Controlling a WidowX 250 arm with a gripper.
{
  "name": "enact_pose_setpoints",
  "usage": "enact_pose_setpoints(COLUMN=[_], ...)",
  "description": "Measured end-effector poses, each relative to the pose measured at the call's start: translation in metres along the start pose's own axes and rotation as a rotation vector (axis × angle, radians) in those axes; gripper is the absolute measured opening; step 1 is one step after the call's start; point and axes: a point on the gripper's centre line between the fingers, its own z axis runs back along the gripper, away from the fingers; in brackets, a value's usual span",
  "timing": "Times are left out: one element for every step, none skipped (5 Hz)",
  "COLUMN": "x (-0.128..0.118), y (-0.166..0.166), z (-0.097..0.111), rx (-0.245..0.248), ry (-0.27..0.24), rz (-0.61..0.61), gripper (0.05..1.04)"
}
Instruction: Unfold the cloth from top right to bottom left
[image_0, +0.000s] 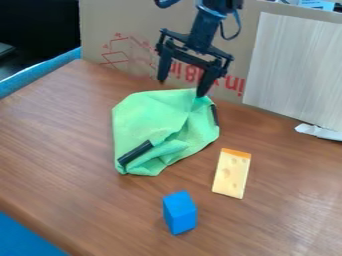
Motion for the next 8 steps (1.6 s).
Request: enact_pose_setpoints(x=[0.004, 0.010, 0.015, 0.020, 0.026, 0.035, 0.038, 0.034], y=[-0.006, -0.010, -0.016, -0.020, -0.024, -0.020, -0.013, -0.012], z=[-0.005, -0.010, -0.015, -0.020, -0.025, -0.035, -0.038, -0.045], rx=[-0.005, 0.009, 0.014, 0.025, 0.030, 0.033, 0.018, 0.018], ry=[0.008, 0.017, 0.034, 0.054, 0.068, 0.098, 0.125, 0.155], rz=[0.032, 0.048, 0.053, 0.048, 0.047, 0.069, 0.080, 0.050], gripper=[1.001, 1.001, 1.001, 1.001, 0.951, 0.673, 0.373, 0.155])
